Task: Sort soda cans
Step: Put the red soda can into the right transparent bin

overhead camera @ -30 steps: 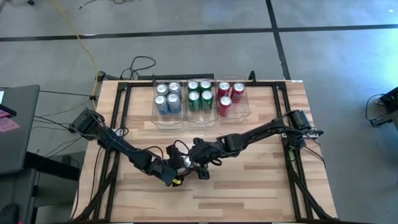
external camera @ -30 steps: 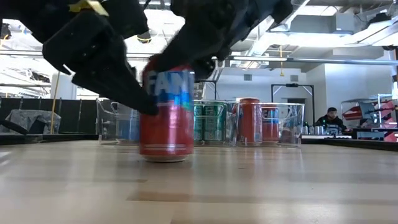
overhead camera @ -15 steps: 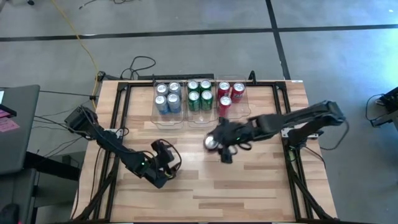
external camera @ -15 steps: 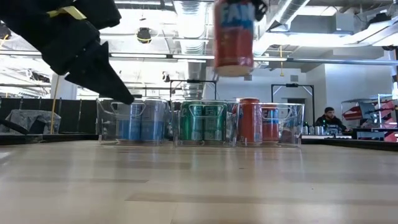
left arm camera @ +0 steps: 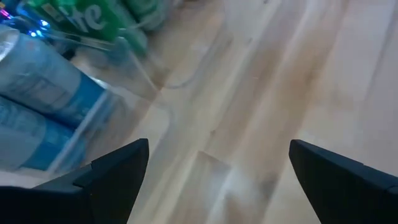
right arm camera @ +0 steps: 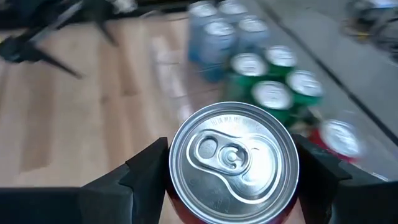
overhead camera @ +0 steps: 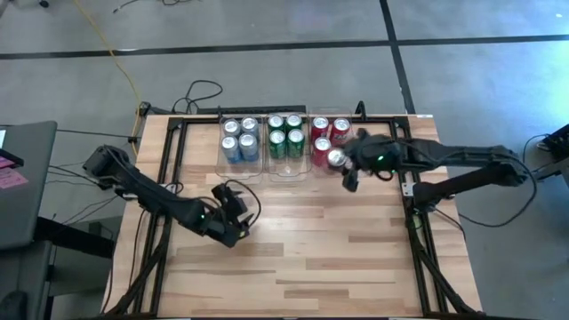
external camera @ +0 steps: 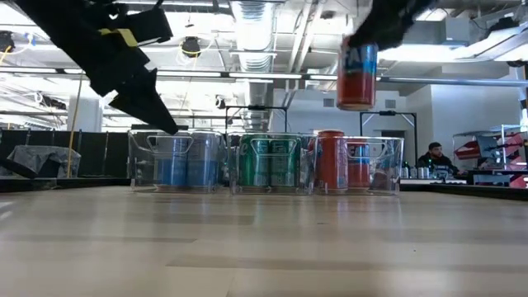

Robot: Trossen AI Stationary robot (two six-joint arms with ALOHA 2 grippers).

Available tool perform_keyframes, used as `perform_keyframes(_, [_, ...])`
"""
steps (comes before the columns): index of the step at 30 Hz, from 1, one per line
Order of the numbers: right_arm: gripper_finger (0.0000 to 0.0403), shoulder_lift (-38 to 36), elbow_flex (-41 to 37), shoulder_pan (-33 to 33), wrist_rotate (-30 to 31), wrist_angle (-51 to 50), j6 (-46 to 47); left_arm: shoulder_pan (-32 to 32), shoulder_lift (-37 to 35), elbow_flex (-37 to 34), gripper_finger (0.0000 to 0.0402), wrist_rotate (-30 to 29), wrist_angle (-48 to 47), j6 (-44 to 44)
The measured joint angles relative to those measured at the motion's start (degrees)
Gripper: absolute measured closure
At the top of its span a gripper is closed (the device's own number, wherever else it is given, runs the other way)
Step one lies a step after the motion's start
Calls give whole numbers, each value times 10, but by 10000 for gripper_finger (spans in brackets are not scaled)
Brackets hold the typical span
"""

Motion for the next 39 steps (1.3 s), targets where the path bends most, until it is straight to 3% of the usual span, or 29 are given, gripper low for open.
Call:
perform_keyframes(8, [132, -103, -97, -122, -2, 33, -26, 17, -61, -45, 21, 2, 4, 2])
perform_keyframes(13, [132, -104, -155, -206, -98, 106, -51, 17, -99, -126, 21, -2, 86, -26])
perform_keyframes(16, [132, -92, -182, -246, -144, 158, -53, 17, -116, -176, 21, -2, 164, -22])
perform_keyframes(19, [132, -72, -198, -274, -150, 166, -64, 17, -126, -202, 21, -3, 199, -21])
perform_keyframes(26, [133, -7, -230, -302, -183, 232, -66, 28, -129, -211, 21, -3, 201, -17])
perform_keyframes(35, [131, 82, -233, -307, -180, 291, -65, 49, -129, -211, 21, 8, 201, -4])
perform_keyframes(39, [95, 113, -233, -314, -180, 305, -52, 49, -129, -211, 21, 12, 201, -4])
